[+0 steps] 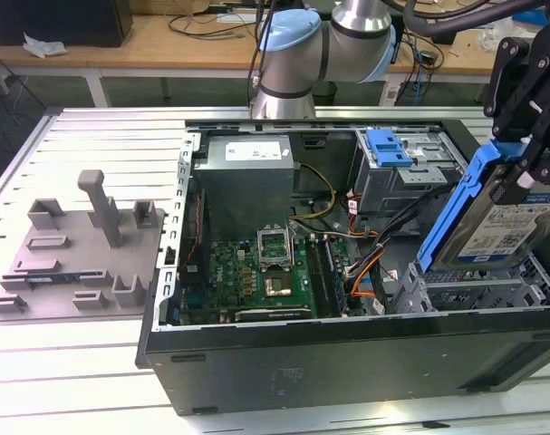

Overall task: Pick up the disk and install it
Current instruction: 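Insert the disk into the insertion slot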

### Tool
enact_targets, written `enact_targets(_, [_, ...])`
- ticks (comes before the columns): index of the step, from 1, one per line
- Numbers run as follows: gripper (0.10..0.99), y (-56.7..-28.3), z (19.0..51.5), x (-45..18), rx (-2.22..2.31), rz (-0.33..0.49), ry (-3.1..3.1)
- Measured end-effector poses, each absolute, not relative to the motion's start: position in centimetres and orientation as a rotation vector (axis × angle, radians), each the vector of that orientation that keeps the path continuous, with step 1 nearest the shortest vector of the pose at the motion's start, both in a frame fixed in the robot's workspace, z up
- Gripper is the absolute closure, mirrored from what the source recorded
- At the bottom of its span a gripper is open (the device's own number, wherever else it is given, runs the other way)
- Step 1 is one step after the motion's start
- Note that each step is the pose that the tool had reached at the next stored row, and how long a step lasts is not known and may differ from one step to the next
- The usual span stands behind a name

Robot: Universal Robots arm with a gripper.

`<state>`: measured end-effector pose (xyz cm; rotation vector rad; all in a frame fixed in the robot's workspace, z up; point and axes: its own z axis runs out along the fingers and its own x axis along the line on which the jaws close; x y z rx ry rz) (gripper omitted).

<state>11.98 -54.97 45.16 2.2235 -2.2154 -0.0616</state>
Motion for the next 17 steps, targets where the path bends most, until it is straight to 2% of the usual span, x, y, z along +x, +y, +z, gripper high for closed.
enact_targets(17, [0.718, -55.07, 44.68, 12.04, 2.223, -0.062, -2.215])
